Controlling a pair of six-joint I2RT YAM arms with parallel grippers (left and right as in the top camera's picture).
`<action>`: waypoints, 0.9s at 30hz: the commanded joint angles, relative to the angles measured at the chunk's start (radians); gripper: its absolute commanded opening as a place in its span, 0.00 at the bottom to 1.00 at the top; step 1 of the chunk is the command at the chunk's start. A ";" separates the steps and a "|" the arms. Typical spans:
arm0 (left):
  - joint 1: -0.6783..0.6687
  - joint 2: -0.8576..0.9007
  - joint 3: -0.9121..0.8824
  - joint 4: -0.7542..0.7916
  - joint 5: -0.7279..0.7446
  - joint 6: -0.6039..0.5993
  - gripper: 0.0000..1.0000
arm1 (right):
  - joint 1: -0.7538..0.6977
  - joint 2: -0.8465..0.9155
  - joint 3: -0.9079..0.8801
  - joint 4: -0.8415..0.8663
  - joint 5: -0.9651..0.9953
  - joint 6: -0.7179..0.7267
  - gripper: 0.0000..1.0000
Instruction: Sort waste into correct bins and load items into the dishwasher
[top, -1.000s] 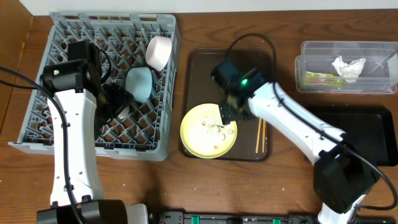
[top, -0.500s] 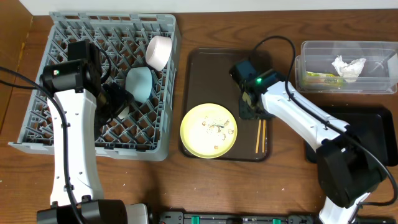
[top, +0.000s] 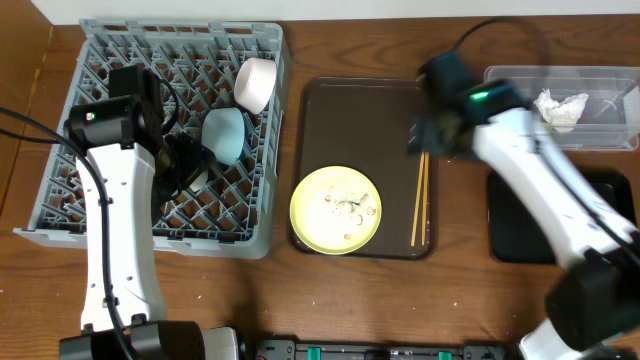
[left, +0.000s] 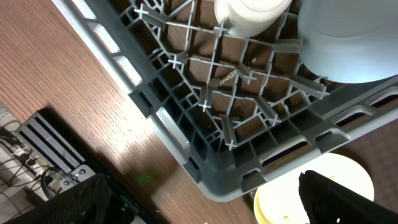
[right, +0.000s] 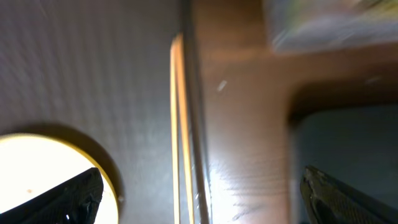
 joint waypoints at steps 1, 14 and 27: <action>0.005 0.000 0.021 0.006 -0.010 -0.003 0.98 | -0.148 -0.111 0.044 -0.008 0.030 -0.003 0.99; -0.178 0.001 -0.048 0.108 0.512 0.119 0.98 | -0.521 -0.189 0.040 -0.049 0.032 -0.017 0.99; -0.841 0.253 -0.024 0.302 0.278 0.251 0.98 | -0.521 -0.189 0.040 -0.050 0.032 -0.017 0.99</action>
